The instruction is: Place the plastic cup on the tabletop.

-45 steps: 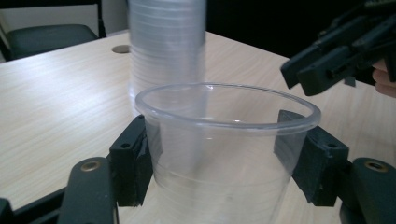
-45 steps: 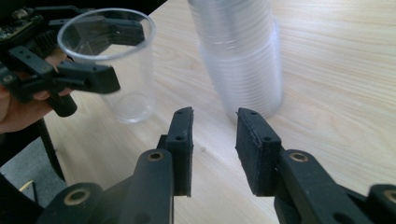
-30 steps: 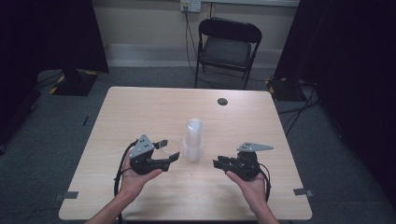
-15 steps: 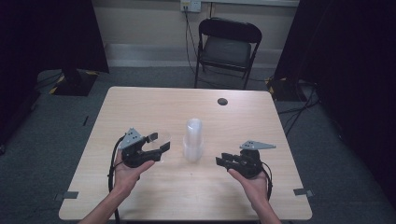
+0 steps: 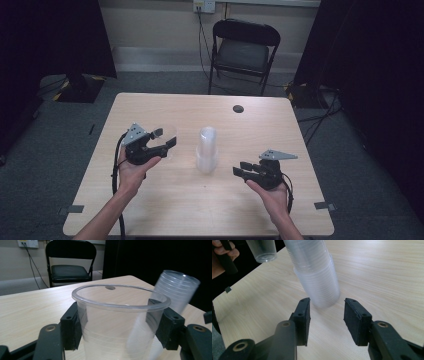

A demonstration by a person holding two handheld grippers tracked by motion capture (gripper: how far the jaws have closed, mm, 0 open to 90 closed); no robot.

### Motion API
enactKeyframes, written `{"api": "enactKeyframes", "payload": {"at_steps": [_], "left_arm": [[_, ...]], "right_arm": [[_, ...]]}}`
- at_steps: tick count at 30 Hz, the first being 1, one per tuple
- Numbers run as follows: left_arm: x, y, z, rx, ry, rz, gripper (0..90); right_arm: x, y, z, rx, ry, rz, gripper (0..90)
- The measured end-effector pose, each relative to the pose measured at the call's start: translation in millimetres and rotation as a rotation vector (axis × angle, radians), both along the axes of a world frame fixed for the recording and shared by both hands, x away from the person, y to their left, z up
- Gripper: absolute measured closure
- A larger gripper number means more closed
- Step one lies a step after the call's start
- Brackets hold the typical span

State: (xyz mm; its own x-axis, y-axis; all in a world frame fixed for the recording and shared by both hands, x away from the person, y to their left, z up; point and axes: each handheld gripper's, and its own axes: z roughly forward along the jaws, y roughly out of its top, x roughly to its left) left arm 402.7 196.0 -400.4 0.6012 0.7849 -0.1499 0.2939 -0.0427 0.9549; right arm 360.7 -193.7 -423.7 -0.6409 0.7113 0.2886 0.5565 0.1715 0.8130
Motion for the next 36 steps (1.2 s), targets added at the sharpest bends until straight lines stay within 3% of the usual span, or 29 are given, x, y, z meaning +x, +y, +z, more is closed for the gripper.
{"api": "enactKeyframes", "payload": {"at_steps": [4,8,14,21,32,36], "left_arm": [[7.3,2.8,-3.8,0.012,-0.002,0.023,33.2],[15.6,3.7,-13.3,0.061,0.009,0.058,33.0],[26.9,1.4,-20.9,0.062,-0.023,0.068,32.0],[39.3,0.2,-33.4,0.080,-0.004,0.073,32.0],[53.3,1.4,-47.5,0.093,-0.010,0.104,31.2],[57.3,0.1,-53.2,0.096,0.009,0.104,29.8]], "right_arm": [[1.6,-0.2,-1.7,-0.002,0.004,0.002,56.6],[3.8,0.4,-3.3,0.001,0.009,0.000,56.6],[3.8,1.1,-2.5,-0.001,0.007,0.000,56.6],[1.5,-3.4,1.3,0.007,-0.006,-0.014,56.6],[-1.0,-2.6,0.5,0.001,-0.006,-0.014,56.5],[-0.2,-3.1,-0.8,-0.002,-0.001,-0.017,56.6]]}}
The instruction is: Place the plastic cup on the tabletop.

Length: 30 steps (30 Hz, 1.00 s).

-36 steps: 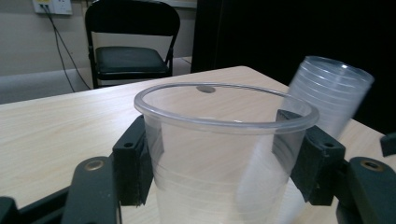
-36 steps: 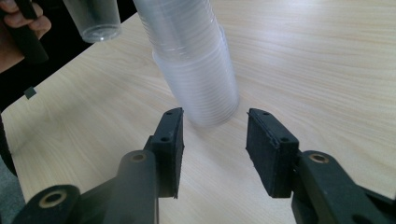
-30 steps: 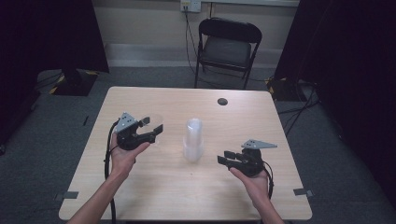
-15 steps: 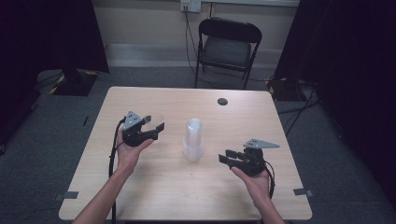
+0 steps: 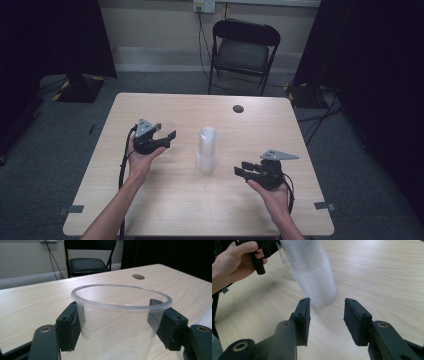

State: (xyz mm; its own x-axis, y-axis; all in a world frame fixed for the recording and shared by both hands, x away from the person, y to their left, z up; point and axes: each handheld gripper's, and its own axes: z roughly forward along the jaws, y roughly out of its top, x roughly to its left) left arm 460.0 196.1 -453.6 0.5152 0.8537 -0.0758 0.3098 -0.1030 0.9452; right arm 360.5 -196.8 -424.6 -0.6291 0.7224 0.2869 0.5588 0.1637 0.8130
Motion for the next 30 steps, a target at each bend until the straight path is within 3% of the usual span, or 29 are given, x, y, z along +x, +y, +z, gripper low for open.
{"api": "enactKeyframes", "payload": {"at_steps": [3,5,7,8,9,21,30], "left_arm": [[3.3,-1.1,-4.3,-0.001,0.011,0.008,29.6],[2.6,-3.2,-4.4,-0.027,0.029,-0.008,28.9],[0.8,-6.8,-2.1,0.011,0.004,-0.008,28.4],[0.5,-7.7,-1.6,0.008,0.001,-0.014,28.3],[0.6,-9.1,-2.0,-0.005,0.005,-0.017,28.4],[3.9,-10.0,-9.1,0.032,0.049,-0.010,27.5],[2.2,-3.5,-15.3,0.035,0.100,0.000,20.8]], "right_arm": [[0.4,-0.2,-1.2,-0.002,0.003,0.001,56.5],[0.2,-0.1,-1.4,-0.003,0.006,0.002,56.3],[-0.5,0.4,-0.7,0.000,0.001,0.010,56.3],[-0.6,0.6,-0.4,-0.003,0.000,0.012,56.2],[-0.4,0.7,-0.6,0.000,0.000,0.011,56.3],[-0.6,1.9,-0.8,-0.009,0.010,0.023,56.6],[-1.4,4.3,0.1,-0.019,0.008,0.040,56.7]]}}
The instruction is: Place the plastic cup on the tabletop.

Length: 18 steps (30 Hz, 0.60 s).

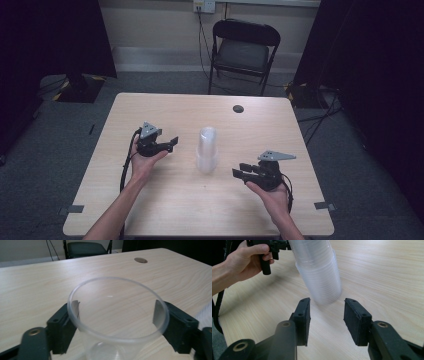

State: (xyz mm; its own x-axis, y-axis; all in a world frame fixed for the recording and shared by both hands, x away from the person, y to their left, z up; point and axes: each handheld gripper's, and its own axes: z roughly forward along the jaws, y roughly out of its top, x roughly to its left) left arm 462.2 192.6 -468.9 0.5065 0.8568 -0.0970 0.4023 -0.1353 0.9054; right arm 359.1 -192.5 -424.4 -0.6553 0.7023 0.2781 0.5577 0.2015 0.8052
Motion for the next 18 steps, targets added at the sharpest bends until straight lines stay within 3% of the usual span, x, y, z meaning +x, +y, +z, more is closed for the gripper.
{"api": "enactKeyframes", "payload": {"at_steps": [18], "left_arm": [[-3.7,7.7,-3.0,0.024,0.022,-0.002,16.1]], "right_arm": [[1.1,-4.1,-0.8,0.009,-0.008,-0.017,55.5]]}}
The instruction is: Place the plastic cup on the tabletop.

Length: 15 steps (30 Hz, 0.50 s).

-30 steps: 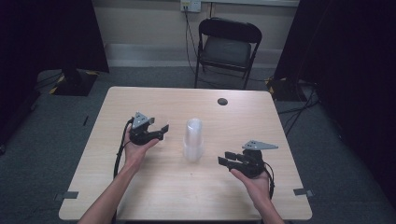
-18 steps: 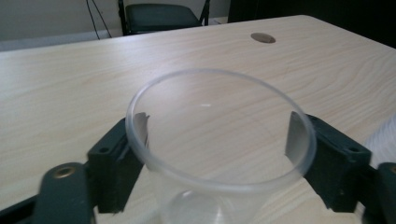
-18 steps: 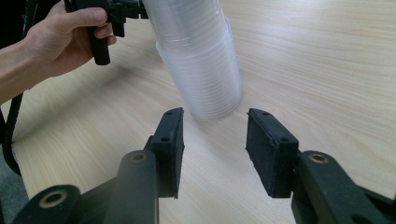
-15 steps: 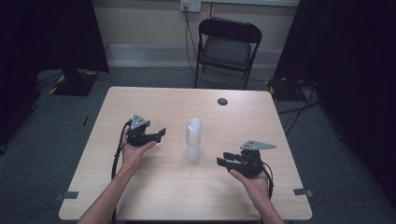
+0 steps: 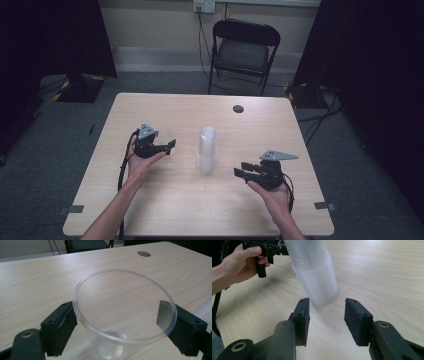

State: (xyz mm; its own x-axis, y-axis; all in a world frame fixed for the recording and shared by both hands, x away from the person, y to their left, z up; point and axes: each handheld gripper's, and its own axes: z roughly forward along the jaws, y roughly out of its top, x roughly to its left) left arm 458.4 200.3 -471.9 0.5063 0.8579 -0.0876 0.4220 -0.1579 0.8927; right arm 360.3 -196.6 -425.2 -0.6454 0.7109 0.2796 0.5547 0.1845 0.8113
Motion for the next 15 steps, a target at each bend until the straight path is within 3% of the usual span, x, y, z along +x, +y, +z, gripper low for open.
{"api": "enactKeyframes", "payload": {"at_steps": [4,8,11,15], "left_arm": [[-2.1,0.5,-0.4,0.003,0.004,-0.008,15.9],[-7.4,1.7,0.6,0.058,0.002,-0.026,15.7],[-9.3,6.6,4.3,0.020,0.007,-0.013,15.7],[-13.6,8.6,6.8,0.042,0.027,-0.026,15.8]], "right_arm": [[-0.5,-0.7,0.3,-0.004,-0.005,-0.006,53.9],[-0.4,-2.7,0.8,-0.009,-0.017,-0.033,48.6],[-0.8,-2.4,1.4,-0.029,-0.037,-0.047,44.6],[-0.5,-1.7,1.3,-0.039,-0.049,-0.054,37.8]]}}
